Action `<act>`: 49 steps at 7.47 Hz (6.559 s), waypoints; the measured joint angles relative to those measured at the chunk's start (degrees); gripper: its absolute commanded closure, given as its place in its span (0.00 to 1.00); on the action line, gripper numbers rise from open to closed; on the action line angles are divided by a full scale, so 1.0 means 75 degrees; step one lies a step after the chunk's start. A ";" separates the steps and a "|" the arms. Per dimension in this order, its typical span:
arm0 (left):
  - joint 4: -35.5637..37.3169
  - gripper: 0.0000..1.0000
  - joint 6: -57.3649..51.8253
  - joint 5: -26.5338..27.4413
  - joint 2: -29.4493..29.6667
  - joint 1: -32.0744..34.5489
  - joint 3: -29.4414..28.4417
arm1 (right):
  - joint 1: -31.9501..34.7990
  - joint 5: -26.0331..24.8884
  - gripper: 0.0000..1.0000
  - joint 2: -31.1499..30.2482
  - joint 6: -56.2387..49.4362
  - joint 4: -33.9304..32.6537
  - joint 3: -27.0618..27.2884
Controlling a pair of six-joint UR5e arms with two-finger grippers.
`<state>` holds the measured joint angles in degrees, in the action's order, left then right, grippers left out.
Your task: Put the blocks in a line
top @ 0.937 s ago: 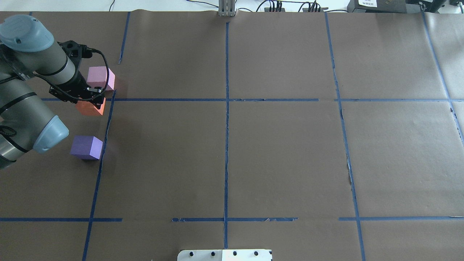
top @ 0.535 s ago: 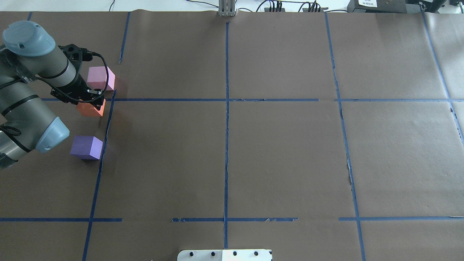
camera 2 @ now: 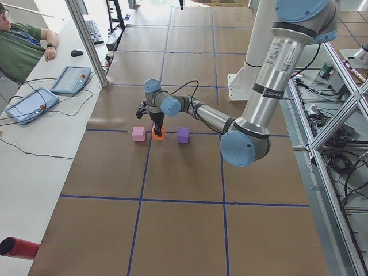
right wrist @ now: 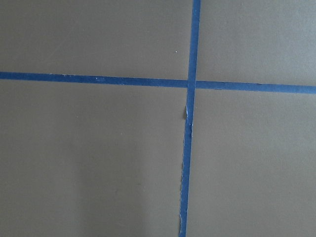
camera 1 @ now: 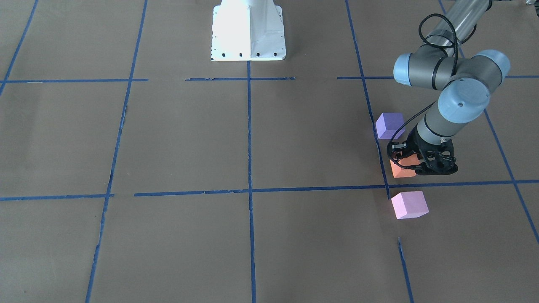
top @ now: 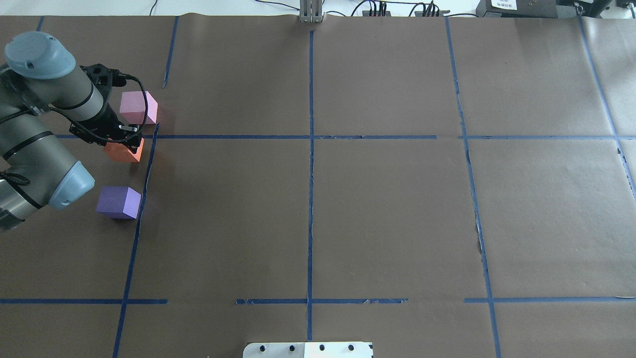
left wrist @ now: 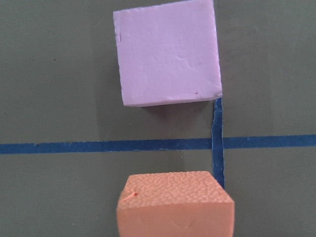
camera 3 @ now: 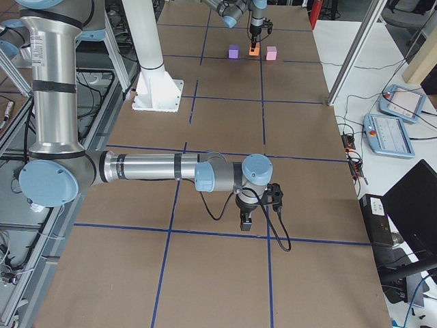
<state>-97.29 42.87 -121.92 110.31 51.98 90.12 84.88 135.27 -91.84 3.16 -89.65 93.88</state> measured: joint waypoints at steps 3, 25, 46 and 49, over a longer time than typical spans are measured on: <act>-0.0008 0.01 -0.0012 -0.0064 0.0010 -0.0005 -0.0008 | 0.0001 -0.0001 0.00 0.0001 0.0000 0.0000 0.0004; 0.1660 0.00 -0.8144 -0.1170 -0.2623 0.4725 0.0769 | -0.0001 0.0003 0.00 -0.0001 0.0000 0.0000 0.0008; 0.0474 0.00 -0.5698 -0.1463 -0.2646 0.5151 -0.0221 | 0.0004 0.0004 0.00 -0.0001 0.0000 0.0000 0.0002; 0.0479 0.00 -0.5701 -0.1463 -0.2639 0.5151 -0.0205 | 0.0004 -0.0001 0.00 -0.0001 0.0000 0.0000 0.0008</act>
<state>-93.69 0.12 -132.89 90.52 90.61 88.59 84.90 135.27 -91.85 3.16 -89.65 93.94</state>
